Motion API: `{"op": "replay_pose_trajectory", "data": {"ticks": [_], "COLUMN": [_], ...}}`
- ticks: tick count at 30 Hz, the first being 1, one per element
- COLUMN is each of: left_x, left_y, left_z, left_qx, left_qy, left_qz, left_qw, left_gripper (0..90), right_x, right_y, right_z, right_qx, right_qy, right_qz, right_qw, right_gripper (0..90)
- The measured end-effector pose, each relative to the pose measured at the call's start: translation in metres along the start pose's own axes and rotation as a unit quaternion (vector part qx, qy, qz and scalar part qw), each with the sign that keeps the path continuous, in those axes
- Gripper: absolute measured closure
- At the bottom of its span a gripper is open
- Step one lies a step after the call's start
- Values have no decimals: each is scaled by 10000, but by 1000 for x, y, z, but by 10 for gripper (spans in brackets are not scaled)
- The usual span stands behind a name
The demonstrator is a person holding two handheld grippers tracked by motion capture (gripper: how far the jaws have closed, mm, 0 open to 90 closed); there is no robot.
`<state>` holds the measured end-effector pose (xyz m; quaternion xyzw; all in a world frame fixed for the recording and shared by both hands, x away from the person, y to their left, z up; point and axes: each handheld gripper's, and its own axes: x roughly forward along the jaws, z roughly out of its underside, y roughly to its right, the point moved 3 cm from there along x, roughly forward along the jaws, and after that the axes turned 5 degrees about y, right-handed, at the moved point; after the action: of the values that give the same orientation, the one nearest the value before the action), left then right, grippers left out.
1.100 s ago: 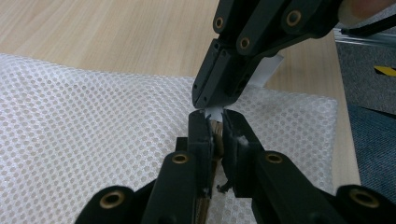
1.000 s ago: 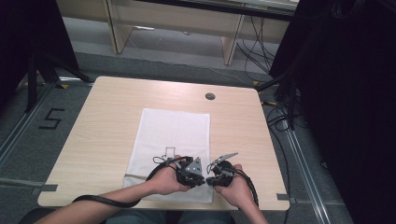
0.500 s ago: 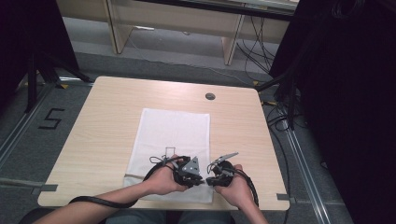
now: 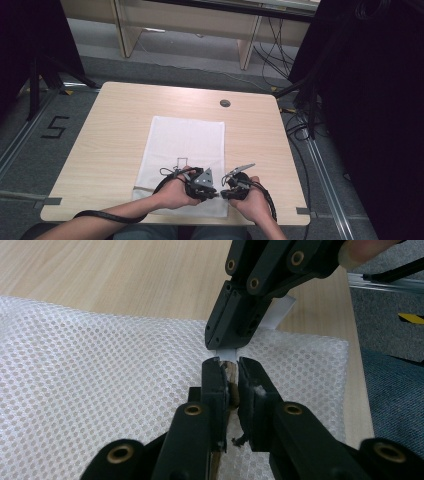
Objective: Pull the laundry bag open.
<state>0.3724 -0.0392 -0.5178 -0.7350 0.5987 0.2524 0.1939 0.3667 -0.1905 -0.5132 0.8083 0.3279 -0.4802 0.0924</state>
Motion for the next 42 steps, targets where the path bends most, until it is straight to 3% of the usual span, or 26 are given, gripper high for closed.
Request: {"op": "replay_pose_trajectory", "data": {"ticks": [6,7,9,12,19,23,28,42], "left_x": [-4,-4,-4,-4,-5,-7,-10,-16], "left_y": [-1,-1,-1,-1,-1,-1,-2,-4], "left_z": [0,0,1,1,1,1,2,4], "left_qx": [-37,84,98,-15,-2,120,15,42], "left_qy": [-15,-13,-12,29,38,1,15,48], "left_qz": [-15,-20,-27,-19,-12,-16,-19,4], "left_qw": [10000,10000,9999,10000,10000,9999,10000,10000], "left_gripper": [819,819,820,819,820,820,819,820], "right_x": [0,0,0,0,0,0,0,0], "right_y": [0,0,0,0,0,0,0,0], "right_z": [0,0,0,0,0,0,0,0], "right_qx": [2,16,16,16,16,19,15,11], "right_qy": [0,-2,3,0,2,5,1,1], "right_qz": [1,-8,-13,-13,-25,-15,-23,-13], "right_qw": [10000,10000,10000,10000,10000,10000,10000,10000], "right_gripper": [900,900,900,900,900,900,900,900]}}
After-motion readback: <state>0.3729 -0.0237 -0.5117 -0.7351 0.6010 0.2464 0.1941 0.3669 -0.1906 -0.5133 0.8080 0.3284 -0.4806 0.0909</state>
